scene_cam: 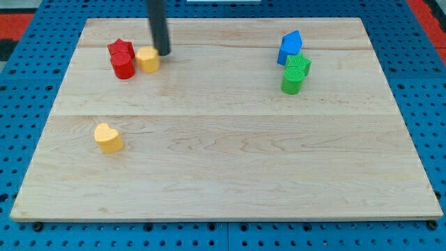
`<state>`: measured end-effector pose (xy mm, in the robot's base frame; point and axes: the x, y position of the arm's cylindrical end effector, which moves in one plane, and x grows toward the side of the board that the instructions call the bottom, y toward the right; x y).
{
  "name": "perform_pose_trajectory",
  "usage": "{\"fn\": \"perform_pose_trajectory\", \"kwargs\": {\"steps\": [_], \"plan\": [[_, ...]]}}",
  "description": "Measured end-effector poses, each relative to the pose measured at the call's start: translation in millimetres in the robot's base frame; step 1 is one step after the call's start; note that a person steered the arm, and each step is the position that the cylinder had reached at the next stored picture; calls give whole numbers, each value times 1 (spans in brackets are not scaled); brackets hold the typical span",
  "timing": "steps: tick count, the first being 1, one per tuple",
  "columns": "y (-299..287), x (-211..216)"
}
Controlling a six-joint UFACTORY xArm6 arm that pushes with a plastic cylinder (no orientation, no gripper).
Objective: Move yellow heart to the bottom of yellow hexagon
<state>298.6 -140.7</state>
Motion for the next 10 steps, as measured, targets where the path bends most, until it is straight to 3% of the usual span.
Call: {"fn": "perform_pose_trajectory", "kwargs": {"steps": [1, 2, 3, 5, 6, 7, 8, 10], "plan": [[32, 3], [70, 38], [72, 94], [36, 204], [-22, 248], [-46, 222], [-47, 163], [-55, 123]]}}
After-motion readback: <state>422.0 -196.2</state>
